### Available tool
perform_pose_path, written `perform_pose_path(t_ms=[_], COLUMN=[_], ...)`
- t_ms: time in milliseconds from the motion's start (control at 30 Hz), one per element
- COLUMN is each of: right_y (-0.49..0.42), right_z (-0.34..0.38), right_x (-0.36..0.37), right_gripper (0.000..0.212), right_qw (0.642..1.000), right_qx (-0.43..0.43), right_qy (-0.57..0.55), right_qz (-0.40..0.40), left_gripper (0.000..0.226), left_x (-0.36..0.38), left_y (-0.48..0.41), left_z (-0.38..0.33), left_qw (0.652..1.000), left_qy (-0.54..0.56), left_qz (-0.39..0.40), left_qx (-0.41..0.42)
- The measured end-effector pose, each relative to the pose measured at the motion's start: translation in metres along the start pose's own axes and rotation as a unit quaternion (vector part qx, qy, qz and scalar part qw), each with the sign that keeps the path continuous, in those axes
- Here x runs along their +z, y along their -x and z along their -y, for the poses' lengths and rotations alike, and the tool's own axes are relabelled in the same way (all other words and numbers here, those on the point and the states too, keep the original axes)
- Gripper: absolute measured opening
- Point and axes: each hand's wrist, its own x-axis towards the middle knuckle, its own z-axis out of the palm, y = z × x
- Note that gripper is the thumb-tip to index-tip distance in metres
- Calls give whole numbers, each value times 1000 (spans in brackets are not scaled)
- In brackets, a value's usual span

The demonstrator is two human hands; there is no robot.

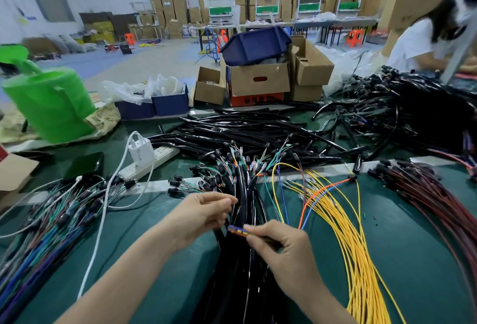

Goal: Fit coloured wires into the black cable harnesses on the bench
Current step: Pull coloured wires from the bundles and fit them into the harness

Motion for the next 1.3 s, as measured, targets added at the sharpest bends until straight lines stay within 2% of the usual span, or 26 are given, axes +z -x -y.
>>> perform_pose_path(t_ms=[100, 167, 233, 267, 333, 400, 467, 600, 700, 800, 867, 933, 1033, 1067, 1100, 1200, 1300], right_y=[6, 5, 4, 3, 4, 4, 3, 2, 1, 2, 3, 5, 5, 5, 5, 4, 5], right_z=[-9, -13, -15, -15, -16, -15, -16, -16, -16, -16, -17, -16, -16, -16, -15, -12, -9], right_x=[13, 16, 16, 17, 18, 18, 17, 16, 16, 14, 14, 14, 14, 14, 13, 12, 14], right_gripper=[16, 16, 15, 15, 15, 15, 15, 13, 13, 15, 16, 17, 17, 18, 18, 15, 12], right_qw=[993, 988, 985, 983, 981, 981, 979, 973, 968, 969, 970, 969, 965, 963, 962, 957, 956], right_qx=[-49, -54, -61, -67, -78, -83, -91, -105, -112, -101, -99, -99, -114, -118, -121, -148, -150], right_qy=[91, 119, 132, 140, 150, 147, 151, 172, 191, 190, 186, 187, 194, 197, 200, 218, 233], right_qz=[55, 80, 90, 93, 93, 96, 100, 110, 120, 123, 124, 127, 135, 139, 142, 122, 91], left_gripper=[14, 19, 23, 25, 30, 35, 36, 36, 35, 37, 38, 41, 31, 29, 30, 38, 44], left_x=[-9, -9, -5, 0, 14, 33, 49, 68, 69, 67, 66, 67, 62, 60, 57, 46, 34], left_y=[-51, -86, -118, -131, -157, -178, -196, -210, -209, -209, -209, -208, -206, -204, -201, -186, -164], left_z=[-22, -44, -65, -74, -88, -96, -96, -79, -70, -65, -63, -62, -64, -67, -71, -95, -116], left_qw=[979, 946, 897, 867, 814, 767, 726, 655, 603, 597, 572, 527, 437, 420, 423, 478, 497], left_qy=[-146, -240, -341, -398, -506, -597, -659, -749, -783, -783, -794, -819, -858, -858, -846, -785, -775], left_qz=[-117, -171, -212, -211, -150, -74, -37, -32, -65, -76, -96, -112, -110, -112, -120, -155, -171], left_qx=[80, 136, 186, 212, 242, 225, 193, 97, 135, 158, 182, 201, 247, 274, 301, 363, 351])
